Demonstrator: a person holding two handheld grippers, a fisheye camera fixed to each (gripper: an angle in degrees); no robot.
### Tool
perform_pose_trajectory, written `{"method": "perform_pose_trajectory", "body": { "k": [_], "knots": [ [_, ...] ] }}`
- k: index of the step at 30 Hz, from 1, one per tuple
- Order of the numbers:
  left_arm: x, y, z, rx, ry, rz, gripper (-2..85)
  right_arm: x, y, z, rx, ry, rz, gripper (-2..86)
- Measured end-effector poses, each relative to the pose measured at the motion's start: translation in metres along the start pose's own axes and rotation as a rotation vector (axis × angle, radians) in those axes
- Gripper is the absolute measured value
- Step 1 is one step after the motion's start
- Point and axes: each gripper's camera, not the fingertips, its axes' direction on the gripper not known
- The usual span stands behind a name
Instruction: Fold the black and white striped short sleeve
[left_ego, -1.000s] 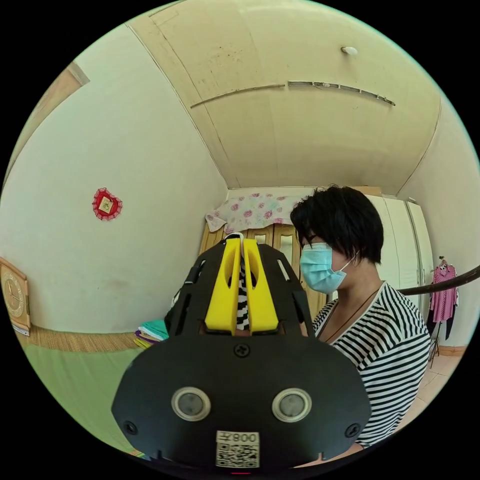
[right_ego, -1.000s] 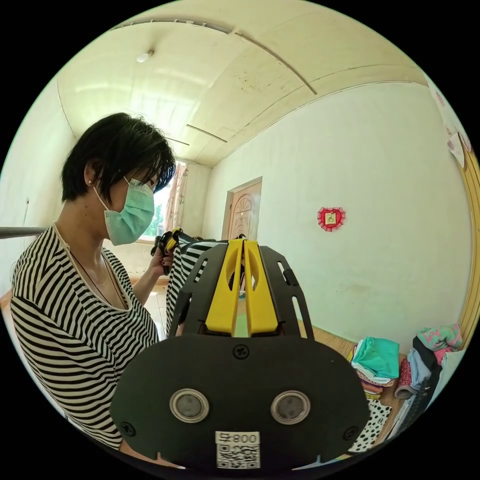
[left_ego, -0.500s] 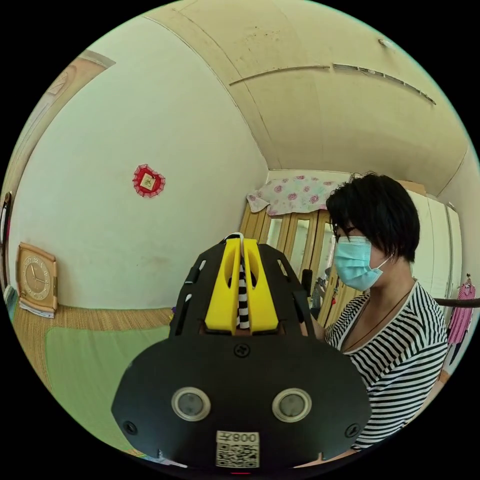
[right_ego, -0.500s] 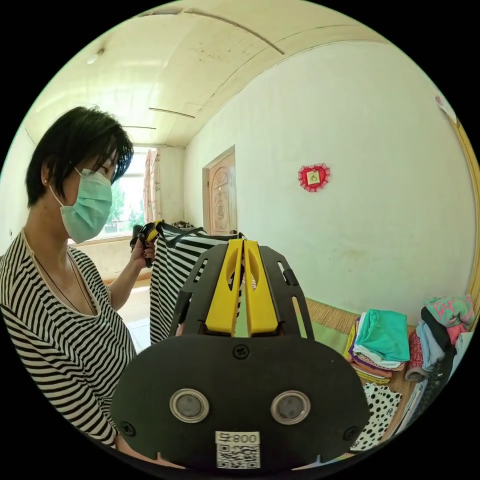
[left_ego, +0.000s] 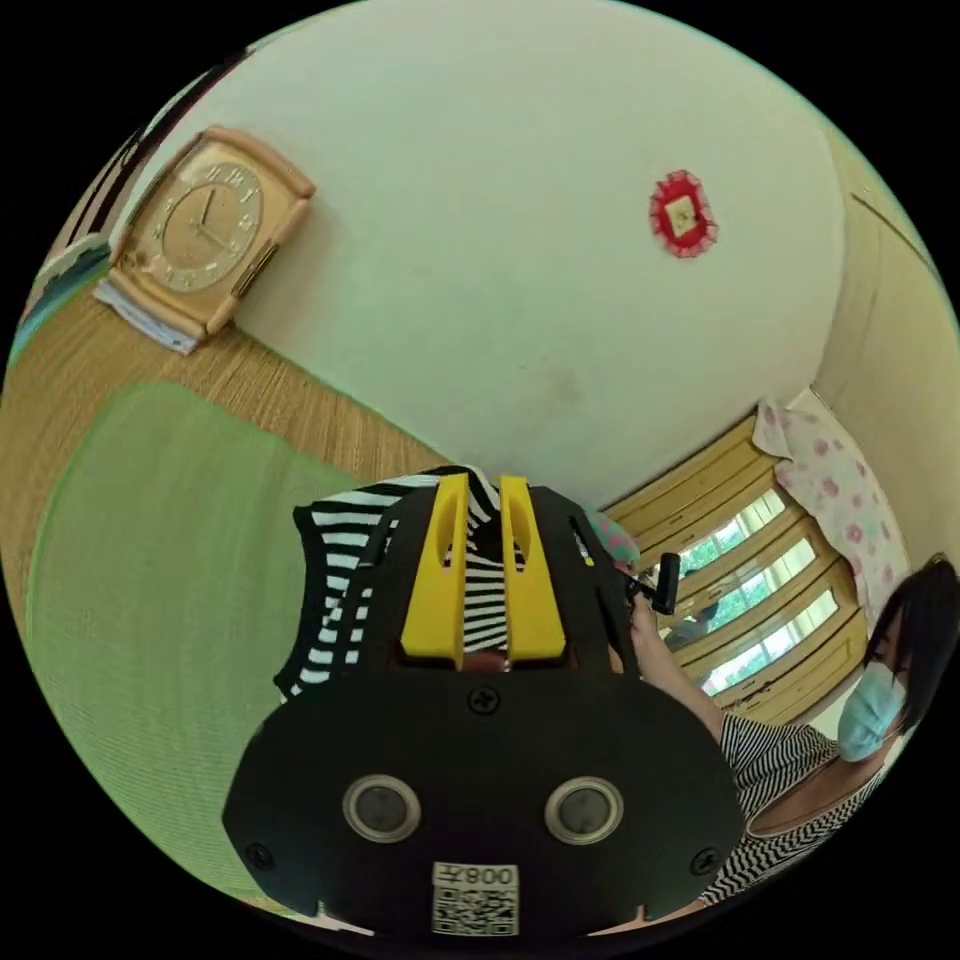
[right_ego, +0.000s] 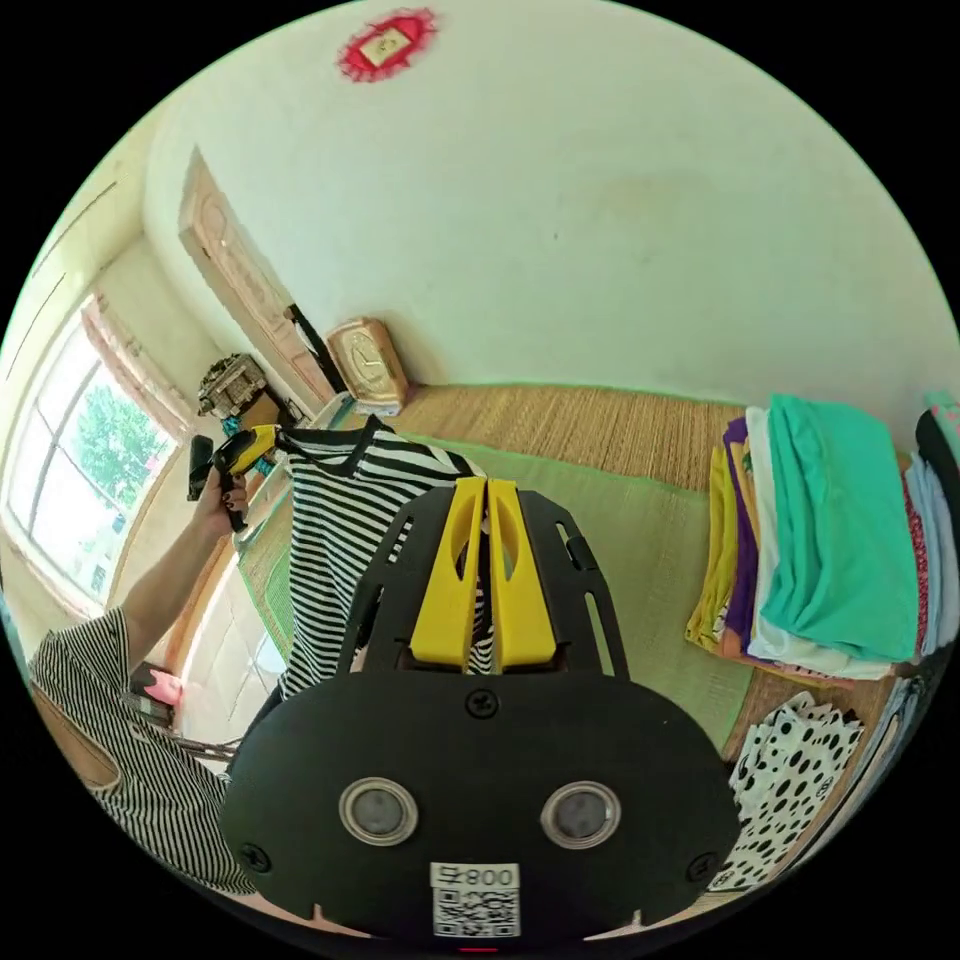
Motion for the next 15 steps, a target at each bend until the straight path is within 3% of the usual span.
{"method": "perform_pose_trajectory", "body": {
  "k": [3, 7, 12, 15],
  "knots": [
    [-0.066, 0.02, 0.033, -0.03, -0.137, -0.125, 5.9, 0.037, -0.01, 0.087, -0.174, 0.074, 0.108, -0.3],
    [-0.127, 0.071, 0.044, -0.106, -0.123, -0.183, 6.3, 0.071, 0.006, 0.155, -0.287, 0.072, 0.198, -0.3],
    [-0.158, 0.164, 0.025, -0.183, -0.116, -0.263, 6.6, 0.066, 0.062, 0.162, -0.259, -0.107, 0.215, 0.1],
    [-0.164, 0.228, 0.007, -0.209, -0.128, -0.346, 7.0, 0.032, 0.117, 0.162, -0.336, -0.131, 0.181, 1.7]
  ]
}}
